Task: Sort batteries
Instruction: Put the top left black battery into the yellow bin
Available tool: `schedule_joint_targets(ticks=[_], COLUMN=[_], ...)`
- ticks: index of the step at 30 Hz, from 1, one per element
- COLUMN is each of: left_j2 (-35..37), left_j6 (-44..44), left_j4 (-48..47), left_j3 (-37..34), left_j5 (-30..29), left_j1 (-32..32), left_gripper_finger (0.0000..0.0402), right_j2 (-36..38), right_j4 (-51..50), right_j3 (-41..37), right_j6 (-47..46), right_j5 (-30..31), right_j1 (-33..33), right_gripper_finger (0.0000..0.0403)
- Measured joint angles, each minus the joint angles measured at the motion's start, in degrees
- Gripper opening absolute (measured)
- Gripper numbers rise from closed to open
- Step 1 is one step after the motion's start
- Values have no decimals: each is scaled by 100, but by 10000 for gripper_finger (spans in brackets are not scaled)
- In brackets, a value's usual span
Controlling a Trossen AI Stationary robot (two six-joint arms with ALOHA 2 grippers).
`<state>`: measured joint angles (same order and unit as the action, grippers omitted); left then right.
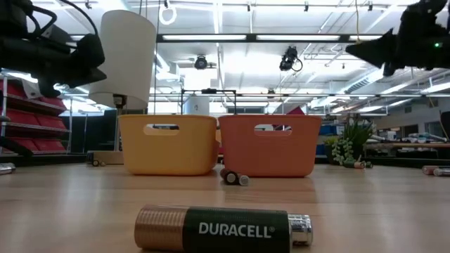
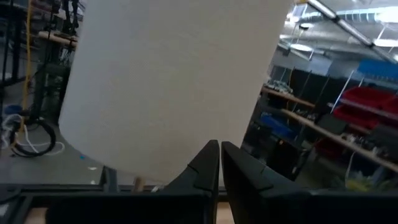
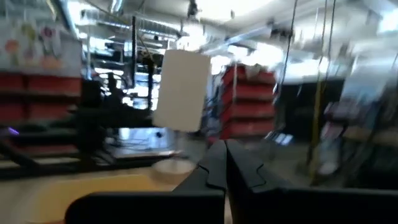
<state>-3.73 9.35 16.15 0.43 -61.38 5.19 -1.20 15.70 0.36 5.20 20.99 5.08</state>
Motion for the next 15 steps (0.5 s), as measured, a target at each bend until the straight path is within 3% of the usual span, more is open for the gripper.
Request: schedule_joint_targets(ticks=[4, 8, 15], left_j2=[0, -2, 0], left_j6=[-294, -257, 114], left_j4=[-214, -339, -400], left_j3=[-2, 0, 0], left_j5=[330, 904, 906], left_j1=[2, -2, 4], left_gripper_finger=[35, 35, 35], right_j2=[-119, -272, -462], right_j4=[-683, -882, -937], right_j3=[0, 0, 0], right_j6=[-1152, -1167, -935], right_j5=[-387, -1160, -601], right_j1=[-2, -2, 4], right_gripper_finger=[0, 0, 0])
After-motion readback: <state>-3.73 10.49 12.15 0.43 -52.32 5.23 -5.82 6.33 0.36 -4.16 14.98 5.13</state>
